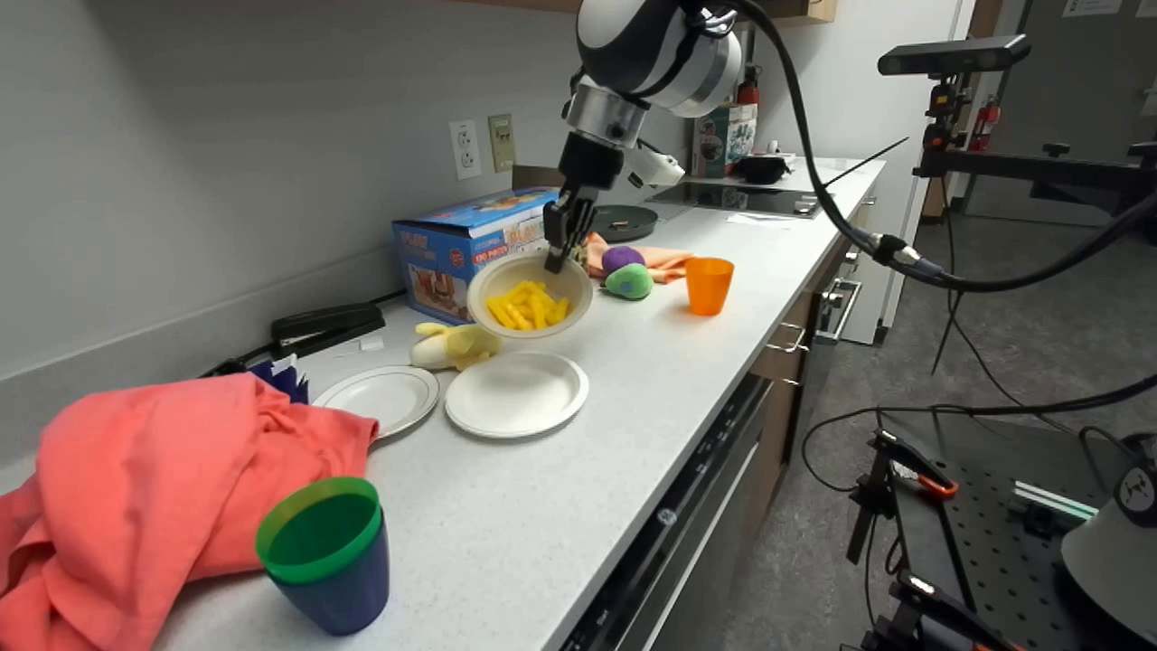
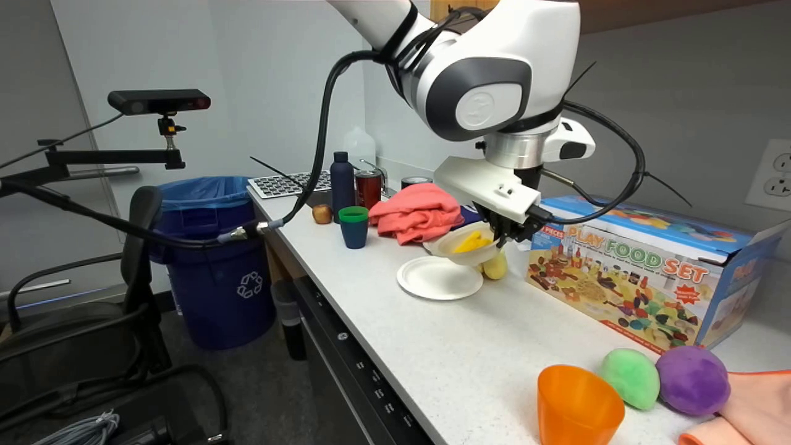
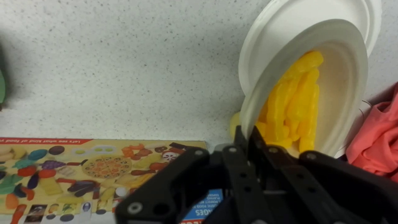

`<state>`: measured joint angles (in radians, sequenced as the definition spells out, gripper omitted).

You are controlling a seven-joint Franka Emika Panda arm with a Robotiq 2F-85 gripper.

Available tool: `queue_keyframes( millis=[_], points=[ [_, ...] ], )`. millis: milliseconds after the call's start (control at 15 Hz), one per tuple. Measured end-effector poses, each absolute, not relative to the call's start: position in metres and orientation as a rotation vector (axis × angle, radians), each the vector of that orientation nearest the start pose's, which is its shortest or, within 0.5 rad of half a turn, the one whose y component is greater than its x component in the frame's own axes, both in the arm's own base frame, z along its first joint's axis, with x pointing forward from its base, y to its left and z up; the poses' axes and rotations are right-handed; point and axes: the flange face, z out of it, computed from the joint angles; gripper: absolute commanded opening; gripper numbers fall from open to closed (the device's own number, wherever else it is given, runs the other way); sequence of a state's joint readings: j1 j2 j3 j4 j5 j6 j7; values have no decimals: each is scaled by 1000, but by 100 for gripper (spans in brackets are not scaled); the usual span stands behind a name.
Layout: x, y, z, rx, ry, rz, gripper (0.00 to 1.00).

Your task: Pour the chips from the white bowl onto the white plate

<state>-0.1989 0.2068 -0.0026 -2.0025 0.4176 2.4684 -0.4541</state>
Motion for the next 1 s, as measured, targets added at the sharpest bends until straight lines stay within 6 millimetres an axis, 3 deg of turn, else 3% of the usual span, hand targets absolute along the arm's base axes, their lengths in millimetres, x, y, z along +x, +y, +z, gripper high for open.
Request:
queue_keyframes(
  millis=[600, 1000],
  points=[
    [598, -127, 387, -2929, 94, -646, 1],
    [588, -114, 378, -3007, -16, -716, 1]
  ],
)
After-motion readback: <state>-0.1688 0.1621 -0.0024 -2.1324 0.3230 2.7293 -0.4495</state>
